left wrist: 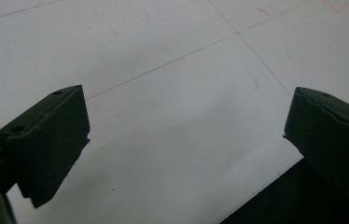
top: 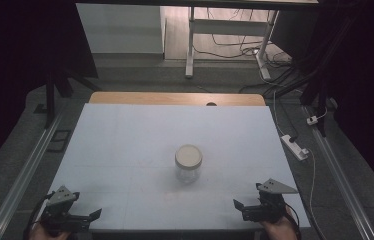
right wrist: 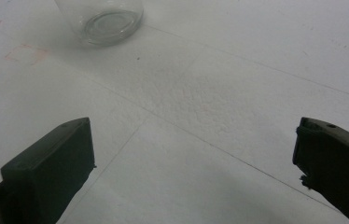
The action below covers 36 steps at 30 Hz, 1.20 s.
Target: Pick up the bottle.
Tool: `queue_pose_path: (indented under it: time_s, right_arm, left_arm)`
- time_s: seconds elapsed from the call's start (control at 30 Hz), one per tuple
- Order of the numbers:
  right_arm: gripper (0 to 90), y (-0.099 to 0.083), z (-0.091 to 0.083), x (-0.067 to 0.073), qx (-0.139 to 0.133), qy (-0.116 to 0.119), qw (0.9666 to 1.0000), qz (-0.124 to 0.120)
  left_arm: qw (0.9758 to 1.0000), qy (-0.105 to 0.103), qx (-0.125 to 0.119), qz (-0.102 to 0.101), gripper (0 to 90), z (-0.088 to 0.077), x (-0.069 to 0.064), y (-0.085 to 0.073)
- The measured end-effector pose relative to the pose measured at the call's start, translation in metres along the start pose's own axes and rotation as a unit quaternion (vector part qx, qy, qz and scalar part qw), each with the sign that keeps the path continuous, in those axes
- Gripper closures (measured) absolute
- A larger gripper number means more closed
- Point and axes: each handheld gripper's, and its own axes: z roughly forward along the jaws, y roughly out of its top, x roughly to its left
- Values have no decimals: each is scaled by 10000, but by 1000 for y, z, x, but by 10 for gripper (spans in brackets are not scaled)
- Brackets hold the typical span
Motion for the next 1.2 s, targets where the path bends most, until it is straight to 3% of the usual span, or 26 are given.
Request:
queue_pose_path:
  time_s: [0.73, 1.2]
  right_arm:
    - [0, 1, 1, -1, 40, 259, 9997, 0]
    - [0, 3, 3, 0, 51, 420, 9990, -110]
  left_arm:
    - [9998, -159, 60, 71, 9, 1, 1, 0]
    - [9999, -71, 80, 115, 6, 2, -1, 1]
